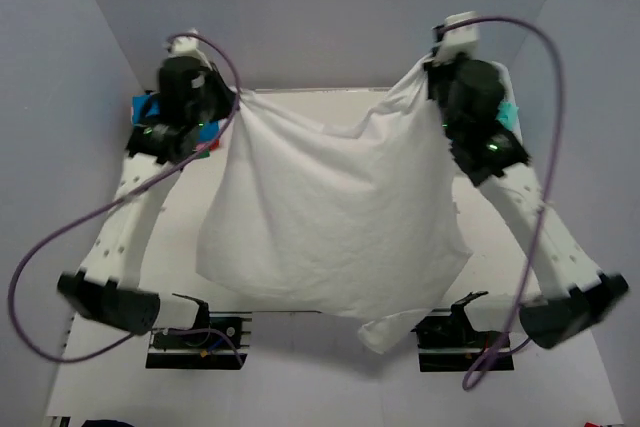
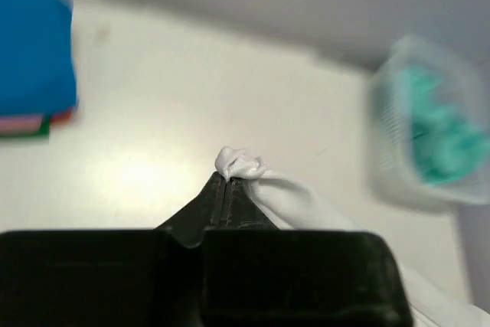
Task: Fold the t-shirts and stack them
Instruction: Flatten out the tshirt, then fold the flattened tshirt in 1/3 of the way
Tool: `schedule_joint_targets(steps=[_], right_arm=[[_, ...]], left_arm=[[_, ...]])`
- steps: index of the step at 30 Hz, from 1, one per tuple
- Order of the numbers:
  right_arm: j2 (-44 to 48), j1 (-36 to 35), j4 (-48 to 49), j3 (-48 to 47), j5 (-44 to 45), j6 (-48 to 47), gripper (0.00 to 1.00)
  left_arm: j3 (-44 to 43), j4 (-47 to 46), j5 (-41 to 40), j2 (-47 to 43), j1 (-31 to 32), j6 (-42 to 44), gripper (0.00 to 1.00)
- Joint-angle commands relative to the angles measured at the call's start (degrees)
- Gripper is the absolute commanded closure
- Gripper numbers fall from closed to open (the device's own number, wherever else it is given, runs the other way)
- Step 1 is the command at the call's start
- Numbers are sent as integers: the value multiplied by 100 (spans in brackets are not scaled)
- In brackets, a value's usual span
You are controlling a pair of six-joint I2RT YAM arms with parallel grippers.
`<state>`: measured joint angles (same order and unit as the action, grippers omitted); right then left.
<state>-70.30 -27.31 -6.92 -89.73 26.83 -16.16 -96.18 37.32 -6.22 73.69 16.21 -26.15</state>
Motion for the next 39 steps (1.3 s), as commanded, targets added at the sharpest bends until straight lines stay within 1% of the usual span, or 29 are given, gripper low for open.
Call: schedule_joint_targets(steps=[1,3,4,5,7,8,9,10,11,12,13,15,16,18,19,22,24,26,27,28,30,31,32,33,34,36,37,38,39], right_arm=[[-658,182,-55,895,-53,1016,100],[-1070,340,-239,1133,-204,1368,100],[-1343,366,-249,1177,-465,1457,100],[-1546,454,-170,1386,-564,1528,100],[-1767,524,136,1520,-931,1450,100],[-2081,516,173,1572,-977,1406,100],[-2206,568,173,1547,-1056,1371,100],[-2338,578,225,1521,-1092,1335,100],[-2678,595,217,1372,-1075,1361,100],[-2786,621,174,1301,-1135,1379,100],[-3083,639,217,1179,-1197,1405,100],[-3296,674,208,932,-1276,1423,100],[-3584,666,191,757,-1268,1406,100],[-3771,683,138,423,-1145,1370,100],[-3989,701,-27,221,-1119,1362,100],[-4149,727,-213,-166,-1075,1239,100],[-4106,753,-318,-176,-1040,1203,100],[-3895,753,-476,-28,-1022,1195,100],[-3808,745,-651,43,-978,1221,100],[-3485,736,-714,209,-1056,1238,100],[-3210,719,-1003,649,-1074,1265,100],[-2783,701,-1074,929,-1144,1439,100],[-2657,701,-1179,1210,-1197,1554,100],[-2386,701,-1537,1439,-1241,1711,100],[-2104,692,-1680,1511,-1311,2226,100],[-1656,613,-2005,1983,-1557,2458,100],[-1366,569,-2172,2108,-1645,2538,100],[-1128,447,-2321,2509,-1776,2783,100],[-995,394,-2384,2653,-1717,2933,100]], left_arm=[[722,391,-476,555,-47,-232,100],[1092,258,-775,943,-47,-232,100],[1249,154,-1063,1163,-108,-232,100],[1251,100,-1066,1670,-109,-232,100],[1303,39,-961,2173,-240,-232,100],[1304,-179,-856,2385,-241,-232,100],[1304,-312,-776,2761,-241,-232,100],[1243,-435,-671,2921,-302,-232,100],[1155,-558,-601,3071,-363,-232,100],[972,-559,-600,3351,-364,-232,100],[883,-559,-600,3484,-416,-232,100],[645,-630,-600,3704,-417,-232,100],[540,-630,-539,3827,-486,-180,100],[216,-682,-486,4179,-548,-180,100],[101,-613,-416,4284,-548,-180,100],[-173,-542,-302,4505,-662,-180,100],[-243,-542,-249,4505,-663,-128,100],[-243,-489,-300,4304,-715,-57,100],[-130,-437,-414,4216,-715,-4,100],[-42,-436,-415,3980,-715,-4,100],[397,-436,-363,3689,-715,66,100],[555,-488,-363,3540,-715,66,100],[713,-567,-310,3390,-715,127,100],[1019,-568,-310,3119,-715,76,100],[1162,-568,-310,3012,-715,75,100],[1512,-621,-310,2731,-715,-13,100],[1619,-621,-310,2669,-715,-13,100],[1812,-621,-397,2616,-715,-13,100],[1883,-560,-398,2615,-715,-74,100]])
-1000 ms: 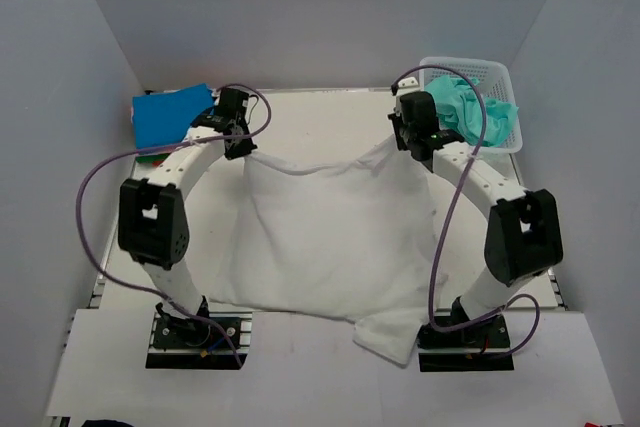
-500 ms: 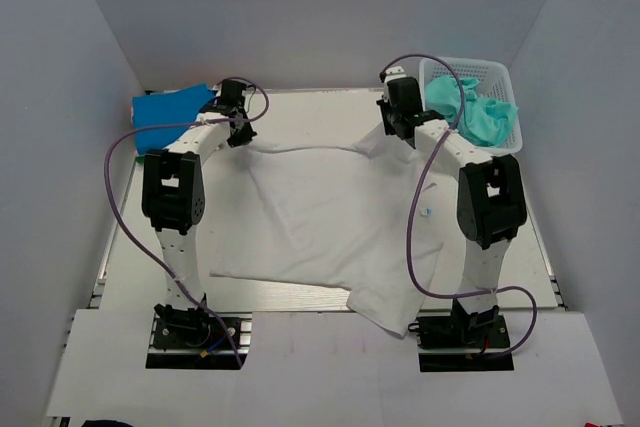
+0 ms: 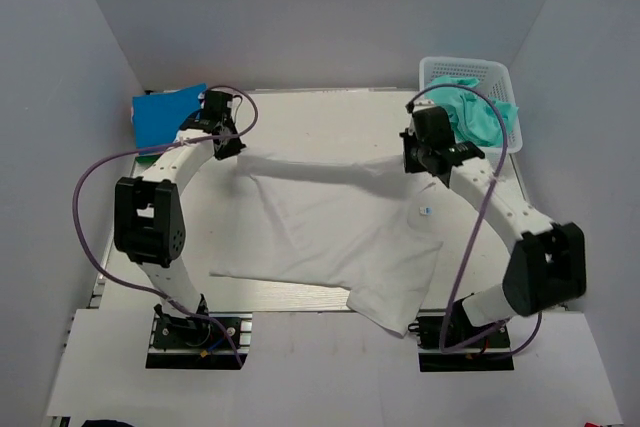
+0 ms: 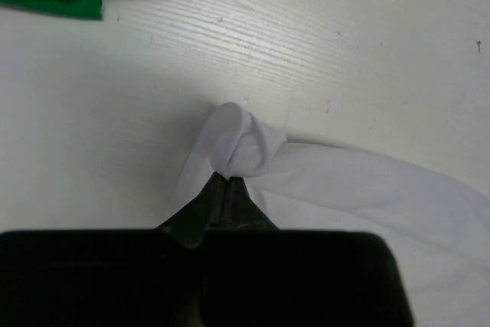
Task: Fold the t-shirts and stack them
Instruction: Fold the flattened tshirt in 1/3 of the way
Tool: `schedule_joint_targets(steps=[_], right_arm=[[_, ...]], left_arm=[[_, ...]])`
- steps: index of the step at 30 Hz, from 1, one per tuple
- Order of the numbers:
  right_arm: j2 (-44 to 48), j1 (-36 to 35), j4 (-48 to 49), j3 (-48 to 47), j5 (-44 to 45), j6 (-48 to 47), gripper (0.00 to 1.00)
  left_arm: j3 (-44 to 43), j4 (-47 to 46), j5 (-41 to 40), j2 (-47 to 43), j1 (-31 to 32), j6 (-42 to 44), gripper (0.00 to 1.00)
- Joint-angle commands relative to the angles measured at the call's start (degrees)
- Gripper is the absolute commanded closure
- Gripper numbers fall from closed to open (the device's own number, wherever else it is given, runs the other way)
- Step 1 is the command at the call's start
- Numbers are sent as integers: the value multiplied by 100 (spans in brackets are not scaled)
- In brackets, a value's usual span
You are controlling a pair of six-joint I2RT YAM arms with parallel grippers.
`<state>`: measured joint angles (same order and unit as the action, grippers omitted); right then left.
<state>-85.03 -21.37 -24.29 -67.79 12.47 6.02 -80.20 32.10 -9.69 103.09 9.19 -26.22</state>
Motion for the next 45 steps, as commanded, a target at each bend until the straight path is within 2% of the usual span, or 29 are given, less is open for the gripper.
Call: schedule_joint_targets(steps=[1,5,12,13,14,15,16,17,18,20,23,26,29,32,34,38,43,45], right_arm=[[670,-245,-751,590,-280,786,100],[962,-623,-1270,1380,-184,1286,100],[1507,-1071,-1253,2638,-683,1822,98],[1586,-1124,-1305,2709,-728,1876,82],[1665,-1142,-1349,2762,-746,1937,74],[1692,-1168,-1376,2745,-824,2016,58],[1779,-1168,-1402,2693,-825,2008,48],[1849,-1168,-1464,2483,-842,1973,43],[1876,-1159,-1482,2403,-773,1930,33],[1789,-1133,-1534,1905,-553,1789,25],[1404,-1116,-1587,1281,191,1884,20],[921,-1063,-1404,1084,921,2462,17],[402,-984,-1253,760,924,2702,17],[67,-957,-868,679,802,2484,17],[-143,-878,-726,610,739,2403,17],[-513,-773,-471,521,468,2106,17],[-874,-580,-471,460,335,1903,17],[-971,-510,-480,451,256,1903,19]], left_arm=[[356,-37,-50,-324,-14,-68,100],[462,533,-348,-386,-14,-436,100],[1270,1236,-481,-729,-14,-674,100],[1323,1455,-481,-790,-14,-674,83],[1323,1588,-568,-886,-14,-761,62],[1323,1702,-569,-939,-14,-762,39],[1271,1964,-699,-992,-14,-762,15],[1062,2106,-805,-1045,-14,-823,1],[938,2221,-884,-1097,-14,-876,0],[509,2388,-885,-1151,-14,-929,0],[-90,2275,-464,-993,-14,-929,0],[-356,1794,-139,-695,56,-859,0],[-593,1520,520,-396,109,-377,0],[-593,1334,329,26,109,-59,0],[-742,1386,126,394,109,3,6],[-813,1151,310,764,-5,55,27],[-813,931,451,1108,-5,205,35],[-813,930,451,1274,-5,205,44]])
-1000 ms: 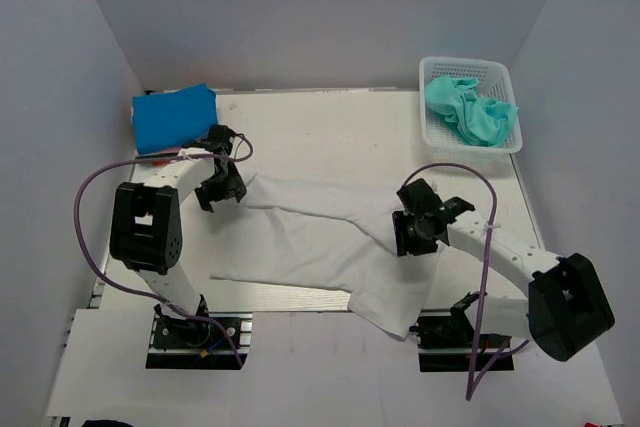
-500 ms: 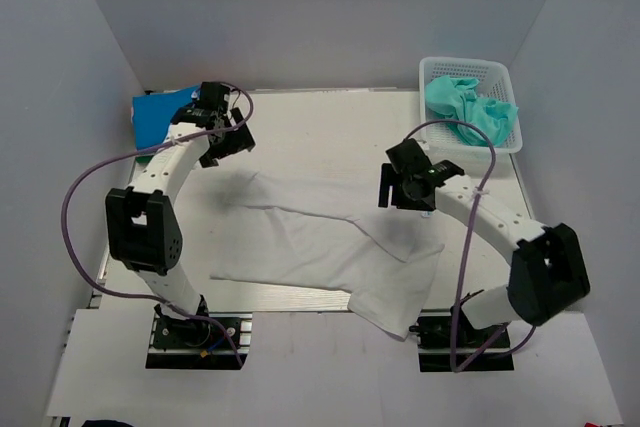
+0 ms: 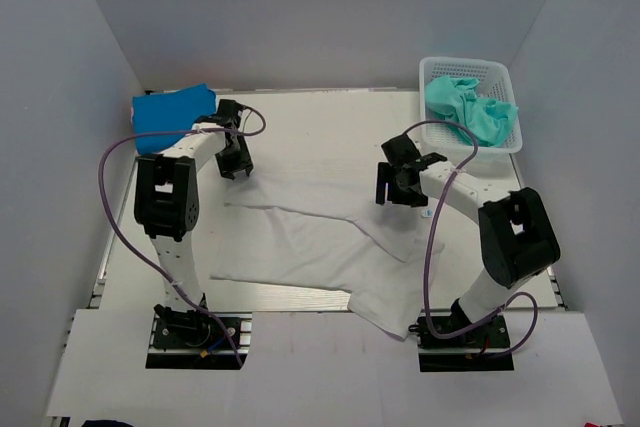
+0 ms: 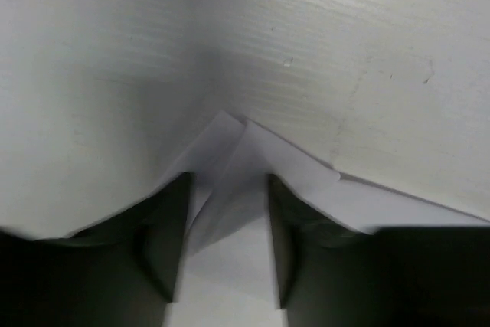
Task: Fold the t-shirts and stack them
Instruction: Fold the flattened tshirt in 1/3 of the way
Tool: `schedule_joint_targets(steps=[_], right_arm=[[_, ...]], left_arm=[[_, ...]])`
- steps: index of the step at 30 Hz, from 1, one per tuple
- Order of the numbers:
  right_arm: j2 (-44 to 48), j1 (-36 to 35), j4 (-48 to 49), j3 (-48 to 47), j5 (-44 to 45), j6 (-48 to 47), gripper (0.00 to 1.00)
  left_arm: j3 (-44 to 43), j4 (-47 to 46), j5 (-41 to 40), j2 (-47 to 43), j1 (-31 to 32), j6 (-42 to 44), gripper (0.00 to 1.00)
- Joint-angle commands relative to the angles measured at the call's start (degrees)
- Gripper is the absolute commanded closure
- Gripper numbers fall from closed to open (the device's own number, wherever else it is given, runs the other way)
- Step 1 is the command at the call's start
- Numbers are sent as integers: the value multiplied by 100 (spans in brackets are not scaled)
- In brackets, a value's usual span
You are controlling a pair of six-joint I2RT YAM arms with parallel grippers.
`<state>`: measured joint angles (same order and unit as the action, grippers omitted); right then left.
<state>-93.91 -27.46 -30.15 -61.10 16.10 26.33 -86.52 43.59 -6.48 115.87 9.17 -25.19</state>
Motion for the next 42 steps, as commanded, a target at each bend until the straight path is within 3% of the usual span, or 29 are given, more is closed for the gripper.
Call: schedule_joint_targets(steps=[1,3,4,7,16,25,26,29,30,31,32,39,42], right_arm=[[-145,118,97,-227,-124,-136,19],[-206,188,71,-227,-107,-154,20],[-250,206,36,-227,-107,-145,20],[-338,294,9,-174,-124,-154,20],[-681,513,-70,-51,-116,12,23],[-919,611,-105,-226,-142,-31,25],[-901,628,-88,-253,-194,-109,25],[-752,593,53,-332,-282,-337,25],[-630,593,97,-419,-317,-408,25],[-568,593,97,-490,-353,-479,25],[-524,584,80,-560,-370,-619,25],[-172,523,-333,-1500,-950,-1226,23],[-93,514,-264,-1362,-915,-1156,17]], left_arm=[[-181,-220,51,49,-3,102,55],[-268,-133,-81,163,-3,50,66],[-347,-62,-229,164,-3,49,79],[-462,-62,-545,164,-3,-82,100],[-612,342,-1241,102,-477,-83,100],[-182,169,-592,-266,-1188,-197,100],[-181,115,-522,-267,-1189,-197,98],[-190,114,-118,-267,-1260,-145,64],[-259,114,66,-319,-1260,-144,35],[-260,114,138,-320,-1260,-144,12],[-260,114,208,-433,-1260,-144,1],[-673,483,384,-1084,-1111,-250,0],[-358,55,1103,-1408,-1058,-399,0]])
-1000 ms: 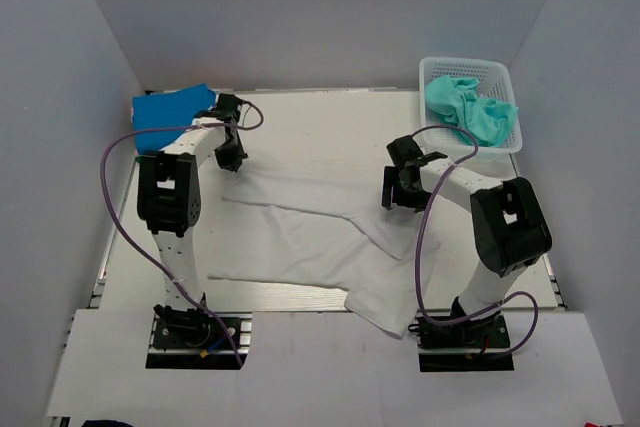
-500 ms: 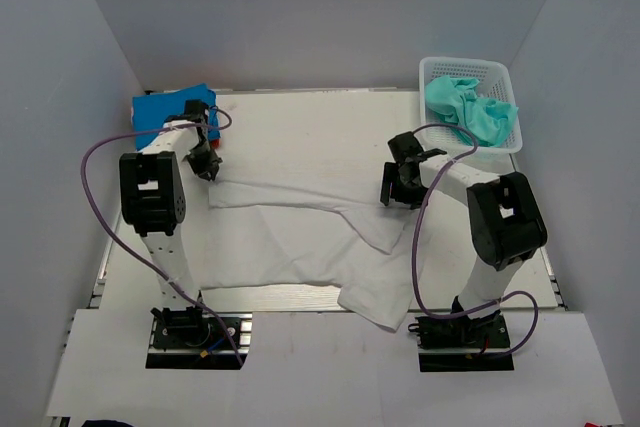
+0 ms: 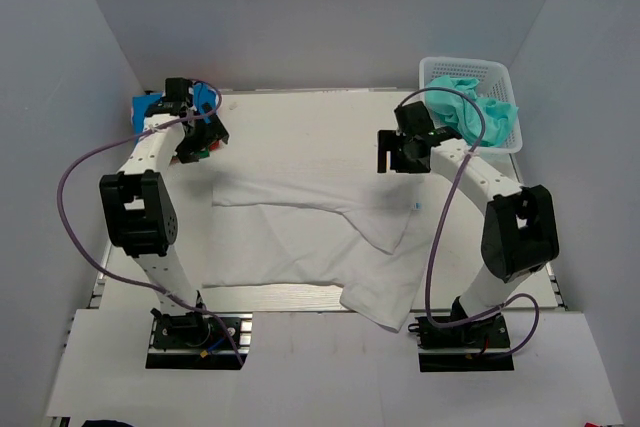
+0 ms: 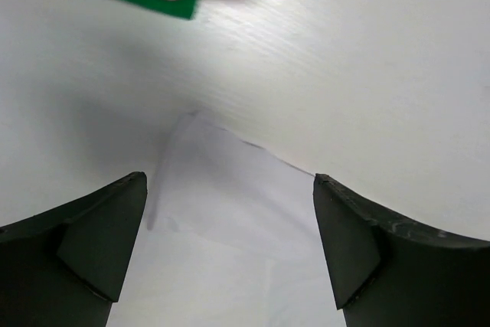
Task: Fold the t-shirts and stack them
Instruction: Fold the flattened tshirt in 1/3 of the way
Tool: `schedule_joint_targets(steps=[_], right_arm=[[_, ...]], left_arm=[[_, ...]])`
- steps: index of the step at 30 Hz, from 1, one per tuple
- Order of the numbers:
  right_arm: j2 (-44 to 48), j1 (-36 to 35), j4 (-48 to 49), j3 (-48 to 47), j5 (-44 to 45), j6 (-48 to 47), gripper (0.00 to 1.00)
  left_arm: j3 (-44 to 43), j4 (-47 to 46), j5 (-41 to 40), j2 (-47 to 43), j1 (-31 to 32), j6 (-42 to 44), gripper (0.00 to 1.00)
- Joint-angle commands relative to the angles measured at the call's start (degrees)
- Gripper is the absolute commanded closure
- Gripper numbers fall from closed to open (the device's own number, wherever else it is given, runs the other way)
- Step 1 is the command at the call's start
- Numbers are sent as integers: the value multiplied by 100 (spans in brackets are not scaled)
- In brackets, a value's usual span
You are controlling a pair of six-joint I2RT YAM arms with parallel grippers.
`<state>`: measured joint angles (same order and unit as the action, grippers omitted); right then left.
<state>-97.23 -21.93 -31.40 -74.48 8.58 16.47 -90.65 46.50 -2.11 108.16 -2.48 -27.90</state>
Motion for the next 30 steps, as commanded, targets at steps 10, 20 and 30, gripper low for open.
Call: schedule_joint_targets(steps=[10,20,30], right_arm=[[-322,14,353,240,-234,242,10],[-1438,233,248,-67,171,515,10],[-2563,365,495,-1663,100,-327,10]], left_arm=[[1127,-958,1486,-427,582,-348,0],[1427,-1293,976,406,529,-743,0],[-343,-978,598,1567,468,-665,0]])
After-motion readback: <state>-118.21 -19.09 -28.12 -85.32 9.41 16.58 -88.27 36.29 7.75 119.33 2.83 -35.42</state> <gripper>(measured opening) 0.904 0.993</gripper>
